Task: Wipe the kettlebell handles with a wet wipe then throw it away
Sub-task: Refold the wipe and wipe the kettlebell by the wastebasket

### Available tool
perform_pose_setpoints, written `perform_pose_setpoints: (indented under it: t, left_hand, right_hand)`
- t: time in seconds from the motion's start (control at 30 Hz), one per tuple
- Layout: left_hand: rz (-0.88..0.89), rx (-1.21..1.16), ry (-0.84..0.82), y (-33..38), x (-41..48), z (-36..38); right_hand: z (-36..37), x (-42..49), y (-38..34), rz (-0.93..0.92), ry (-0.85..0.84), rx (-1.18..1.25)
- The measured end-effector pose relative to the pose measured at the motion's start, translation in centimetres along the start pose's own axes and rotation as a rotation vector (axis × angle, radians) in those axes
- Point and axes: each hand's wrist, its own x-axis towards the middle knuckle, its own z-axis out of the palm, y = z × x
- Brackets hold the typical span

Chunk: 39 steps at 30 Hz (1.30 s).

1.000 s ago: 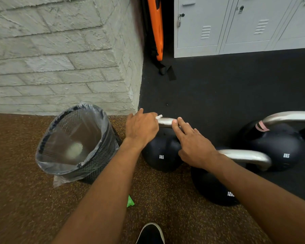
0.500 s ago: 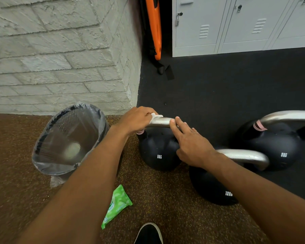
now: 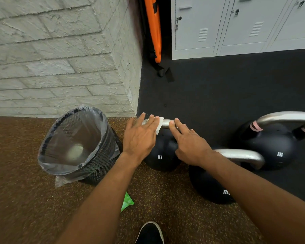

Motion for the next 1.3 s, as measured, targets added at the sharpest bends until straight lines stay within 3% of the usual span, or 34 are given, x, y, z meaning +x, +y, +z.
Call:
perform_pose_setpoints:
  t: [0.57,0.7,0.8,0.9,1.03,1.13,1.3]
  left_hand:
    - [-0.066,0.07,-0.01,1.1,-1.0,1.2]
    - [0.001,0.11,0.019,2.0,-2.5,2.7]
    - [-0.009,0.111,0.052,1.8,-2.6,3.7]
    - [0.013,0.074,0.083,2.8,-2.9,4.9]
    - [0.01,0.061,0.142,3.0,-2.6,5.6]
    - [-0.03,0.028,0.189,3.3,-2.2,5.5]
    - [0.111,0.115,0.24,3.7,-2.7,6.7]
  right_hand:
    - [0.1,0.0,0.2,-0.01,0.02,0.021]
    - [-0.2,0.0,0.3,-0.011,0.007,0.077]
    - [-0.6,0.1,0.4,0.002,0.015,0.183]
    - [-1.3,0.6,1.1,0.084,0.086,0.44]
    - [-1.5,1.3,2.7,0.165,0.028,0.75]
    - [-1.6,1.3,3.1,0.21,0.004,0.846]
    - [-1.7,1.4,3.2,0.252,0.017,0.824]
